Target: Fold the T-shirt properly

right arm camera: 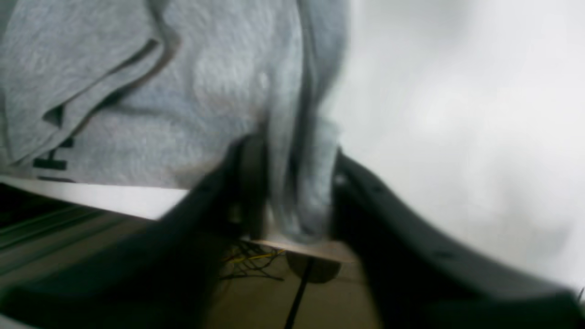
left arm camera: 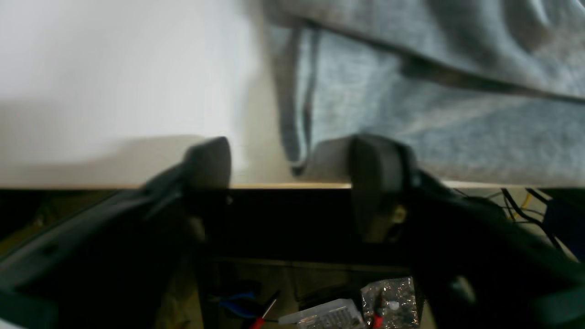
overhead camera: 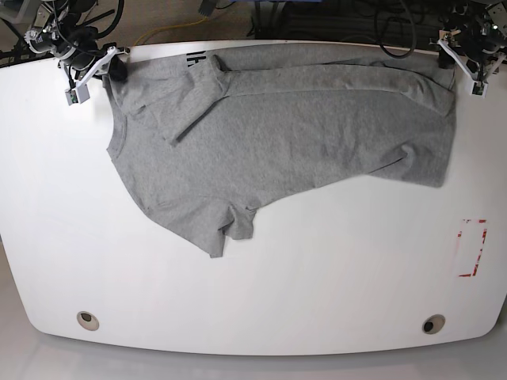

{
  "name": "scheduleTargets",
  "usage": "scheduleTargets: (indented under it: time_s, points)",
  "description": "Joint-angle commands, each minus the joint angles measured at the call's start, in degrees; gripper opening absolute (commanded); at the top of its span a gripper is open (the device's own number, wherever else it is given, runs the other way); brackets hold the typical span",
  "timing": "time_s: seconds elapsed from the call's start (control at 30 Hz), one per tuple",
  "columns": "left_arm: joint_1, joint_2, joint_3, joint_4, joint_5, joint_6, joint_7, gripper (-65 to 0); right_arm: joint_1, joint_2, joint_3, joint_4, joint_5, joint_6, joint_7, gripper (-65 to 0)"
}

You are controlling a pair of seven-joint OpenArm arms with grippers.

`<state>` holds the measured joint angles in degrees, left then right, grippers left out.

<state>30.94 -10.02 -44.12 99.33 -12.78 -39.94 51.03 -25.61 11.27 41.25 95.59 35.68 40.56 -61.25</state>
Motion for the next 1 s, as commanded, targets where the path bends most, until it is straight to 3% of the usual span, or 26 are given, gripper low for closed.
scheduleTargets:
  time_s: [0.0, 0.07, 0.13, 0.3, 0.5, 0.7, 0.97]
  points:
    - [0.1, -0.6, -0.2, 1.7, 0.1, -0.1, 0.4, -24.3, -0.5, 0.6, 2.0, 1.2, -2.2, -0.6, -1.6, -29.6]
    - [0.1, -0.6, -0.3, 4.2, -0.1, -0.1, 0.4, -24.3, -0.5, 0.2, 4.5, 3.4, -2.2, -0.6, -1.6, -22.0]
    - [0.1, -0.6, -0.4, 6.9, -1.1, -0.1, 0.4, -24.3, -0.5, -0.5, 6.2, 5.4, -2.2, -0.6, -1.6, -20.1]
    - [0.1, -1.6, -1.4, 10.8, -7.8, -0.1, 0.4, -24.3, 1.0, -0.5, 7.4, 8.7, -2.2, -0.6, -1.6, -20.5]
    - [-2.1, -3.2, -2.0, 11.5, -12.6, -0.1, 0.4, -24.3, 7.0, 2.0, 5.1, 8.4, -2.5, -0.6, -2.0, -20.5]
    - [-7.6, -3.1, -1.9, 11.1, -7.0, -0.1, 0.4, -24.3, 14.0, 5.1, -1.6, 6.3, -2.6, -0.6, -2.0, -20.5]
    - [-12.5, -3.0, -1.9, 11.1, 1.3, -0.1, 0.4, -24.3, 27.2, 10.2, -11.2, -9.0, -2.7, -0.6, -0.9, -20.6]
